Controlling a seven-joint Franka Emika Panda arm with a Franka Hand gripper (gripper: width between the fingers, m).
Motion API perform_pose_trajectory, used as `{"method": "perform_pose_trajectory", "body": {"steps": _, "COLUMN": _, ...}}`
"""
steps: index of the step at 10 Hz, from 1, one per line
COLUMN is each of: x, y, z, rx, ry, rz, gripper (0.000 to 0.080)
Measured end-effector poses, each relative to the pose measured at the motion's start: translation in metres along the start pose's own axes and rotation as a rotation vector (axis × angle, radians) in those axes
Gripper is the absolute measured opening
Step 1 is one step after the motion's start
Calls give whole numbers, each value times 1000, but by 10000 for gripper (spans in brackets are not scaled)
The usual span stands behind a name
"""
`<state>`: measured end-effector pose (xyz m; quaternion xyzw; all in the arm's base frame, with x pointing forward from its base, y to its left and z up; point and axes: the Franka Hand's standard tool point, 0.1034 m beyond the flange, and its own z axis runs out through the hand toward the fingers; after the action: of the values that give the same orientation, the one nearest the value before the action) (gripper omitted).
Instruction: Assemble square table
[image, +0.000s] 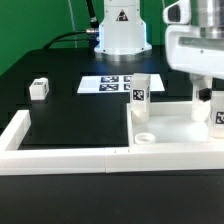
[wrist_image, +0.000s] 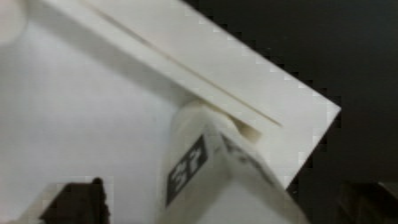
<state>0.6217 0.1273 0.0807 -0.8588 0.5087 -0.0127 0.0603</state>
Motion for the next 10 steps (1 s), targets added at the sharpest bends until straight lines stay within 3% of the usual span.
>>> {"method": "perform_pose_trajectory", "body": {"steps": 2, "x": 2, "y": 3, "z": 2, "rx": -12, "ry": 11, "rz": -275, "gripper": 647}}
{"method": "perform_pose_trajectory", "body": {"steps": 4, "x": 4, "y": 2, "z": 2, "rx": -53, "ry": 47, "rz": -703, "gripper": 649}}
{"method": "perform_pose_trajectory", "body": {"steps": 6, "x": 22, "y": 6, "z": 1, "rx": -59, "ry": 47, "rz": -917, "gripper": 649}}
{"method": "perform_pose_trajectory", "body": {"steps": 8, "x": 24, "y": 4, "z": 1, "rx": -41, "ry": 78, "rz": -938, "gripper": 649}}
{"method": "perform_pose_trajectory", "body": {"steps": 10, "x": 25, "y": 4, "z": 1, "rx": -39, "ry": 78, "rz": -908, "gripper": 393}}
